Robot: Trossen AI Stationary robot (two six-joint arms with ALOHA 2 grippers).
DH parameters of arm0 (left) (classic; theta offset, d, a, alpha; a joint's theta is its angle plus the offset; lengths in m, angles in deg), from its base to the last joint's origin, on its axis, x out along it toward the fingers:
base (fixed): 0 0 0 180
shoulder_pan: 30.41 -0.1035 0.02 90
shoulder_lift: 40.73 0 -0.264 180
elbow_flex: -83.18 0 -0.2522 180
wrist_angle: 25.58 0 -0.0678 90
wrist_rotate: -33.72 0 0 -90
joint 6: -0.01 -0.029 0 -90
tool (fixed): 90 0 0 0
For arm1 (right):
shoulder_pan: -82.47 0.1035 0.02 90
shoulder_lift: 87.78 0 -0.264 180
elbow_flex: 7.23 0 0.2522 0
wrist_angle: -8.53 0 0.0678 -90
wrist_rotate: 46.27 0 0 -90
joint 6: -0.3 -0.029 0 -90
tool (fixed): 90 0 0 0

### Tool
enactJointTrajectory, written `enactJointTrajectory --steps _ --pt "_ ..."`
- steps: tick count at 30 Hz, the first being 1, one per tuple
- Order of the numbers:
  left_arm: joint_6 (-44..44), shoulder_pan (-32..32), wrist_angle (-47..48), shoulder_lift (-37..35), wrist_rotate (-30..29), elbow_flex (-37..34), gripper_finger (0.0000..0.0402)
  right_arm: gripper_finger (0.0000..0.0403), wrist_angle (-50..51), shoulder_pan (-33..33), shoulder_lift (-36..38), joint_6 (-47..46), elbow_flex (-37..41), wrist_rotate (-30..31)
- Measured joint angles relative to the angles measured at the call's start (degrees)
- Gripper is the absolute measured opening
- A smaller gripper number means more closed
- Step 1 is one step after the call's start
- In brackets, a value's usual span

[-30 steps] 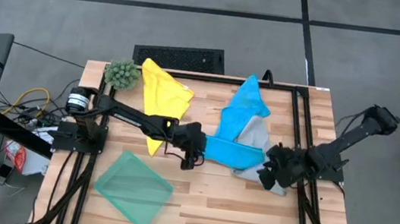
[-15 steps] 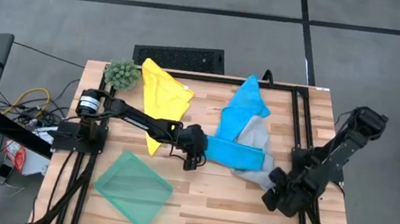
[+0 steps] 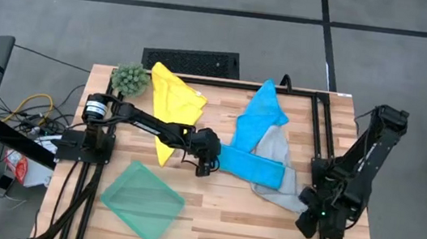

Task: Fold microfiber towels
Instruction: Fold the left blue towel

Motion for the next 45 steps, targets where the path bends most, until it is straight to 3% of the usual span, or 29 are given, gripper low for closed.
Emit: enactJointTrajectory --steps 5,10,16,23,29,38,41,45 --pt "0.4 0.0 0.0 0.0 0.0 0.0 0.0020 0.0238 8.8 -5.1 0.9 0.7 -3.3 15.8" --pt "2.5 0.1 0.3 0.0 1.5 0.0 0.0020 0.0225 8.2 -16.1 0.8 7.6 -1.3 21.1" --pt "4.1 0.4 1.1 0.0 3.7 0.0 0.0020 0.0198 -4.2 -26.2 0.3 22.7 4.5 18.2" --pt "4.1 1.1 0.6 0.0 3.1 0.0 0.0020 0.0165 -8.3 -31.9 -2.2 24.3 11.0 16.4" --pt "4.4 0.6 1.0 -0.6 1.2 0.0 0.0020 0.0146 -9.6 -33.8 -2.1 24.3 14.9 14.3" --pt "6.8 -0.1 1.6 -9.1 3.7 0.1 0.0019 0.0128 -11.7 -33.9 -2.0 23.9 17.1 13.5" --pt "4.1 1.9 1.9 -8.5 7.5 0.1 0.0009 0.0127 -11.9 -33.9 -2.0 23.9 17.2 13.5" --pt "2.2 4.3 0.6 -5.0 5.9 0.0 0.0003 0.0128 -12.2 -33.9 -2.0 23.9 17.2 13.4"
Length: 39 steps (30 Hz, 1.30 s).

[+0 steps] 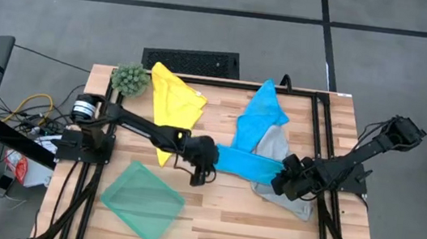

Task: Fold microfiber towels
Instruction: Fold the left blue towel

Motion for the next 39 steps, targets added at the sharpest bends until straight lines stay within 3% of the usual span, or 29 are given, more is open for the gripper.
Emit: enactJointTrajectory --steps 7,26,33,39 --pt "0.5 0.2 -2.2 4.2 -6.7 0.0 0.0000 0.0126 -0.6 0.0 0.0 0.0 0.0 -0.1" --pt "-4.3 -0.8 -2.2 7.9 -6.9 0.2 0.0000 0.0123 -0.1 0.0 0.0 4.4 0.0 -2.4" --pt "-4.6 -2.1 10.3 7.2 -8.7 2.3 0.0000 0.0123 -1.4 0.1 0.1 11.1 -0.1 -5.5" --pt "-4.1 -2.2 14.1 5.9 -10.8 5.1 0.0000 0.0123 -0.6 -1.5 0.2 14.2 -1.6 -7.0"
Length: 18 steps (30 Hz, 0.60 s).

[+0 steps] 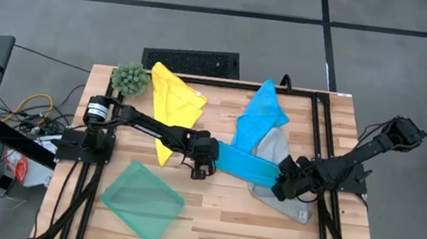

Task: Fold microfiber towels
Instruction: Fold the left blue towel

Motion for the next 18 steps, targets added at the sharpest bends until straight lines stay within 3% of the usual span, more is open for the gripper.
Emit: enactJointTrajectory --steps 7,12,18 --pt "3.5 0.0 1.0 -1.9 0.3 5.9 0.0000 0.0136 0.4 -1.0 3.4 -0.3 -4.5 -0.8" --pt "2.7 -0.5 -4.1 -1.5 1.3 6.7 0.0000 0.0164 2.7 -0.9 5.7 -16.6 -5.0 -0.4" --pt "2.1 -3.2 -10.7 1.6 2.4 4.7 0.0000 0.0226 4.2 1.2 5.2 -33.6 -5.0 -0.8"
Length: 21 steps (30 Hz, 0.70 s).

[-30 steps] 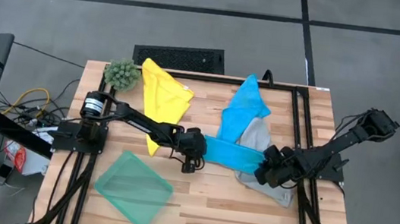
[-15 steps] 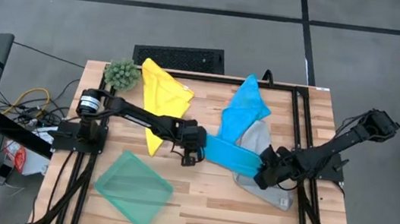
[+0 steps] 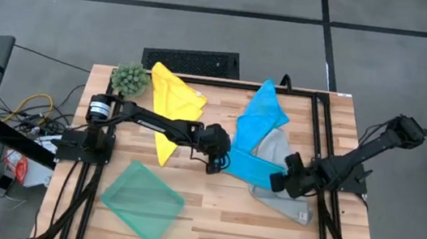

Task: Fold microfiber towels
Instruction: Fold the left blue towel

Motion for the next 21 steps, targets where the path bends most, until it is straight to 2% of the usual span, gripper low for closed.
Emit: enactJointTrajectory --steps 4,10,18,21 --pt "0.1 -1.9 -1.8 2.7 0.2 0.1 0.0000 0.0251 1.7 2.3 -1.0 -6.8 0.0 0.0" --pt "0.7 -3.8 -3.0 6.4 2.8 0.2 0.0000 0.0255 1.9 5.4 -1.6 -12.9 0.0 0.0" --pt "0.7 -4.8 0.1 7.7 3.6 0.5 0.0000 0.0255 3.1 4.9 -5.2 -13.4 0.0 -0.1" --pt "0.3 -5.1 1.1 7.8 3.6 0.4 0.0000 0.0255 6.4 5.0 -7.8 -13.3 0.0 -3.1"
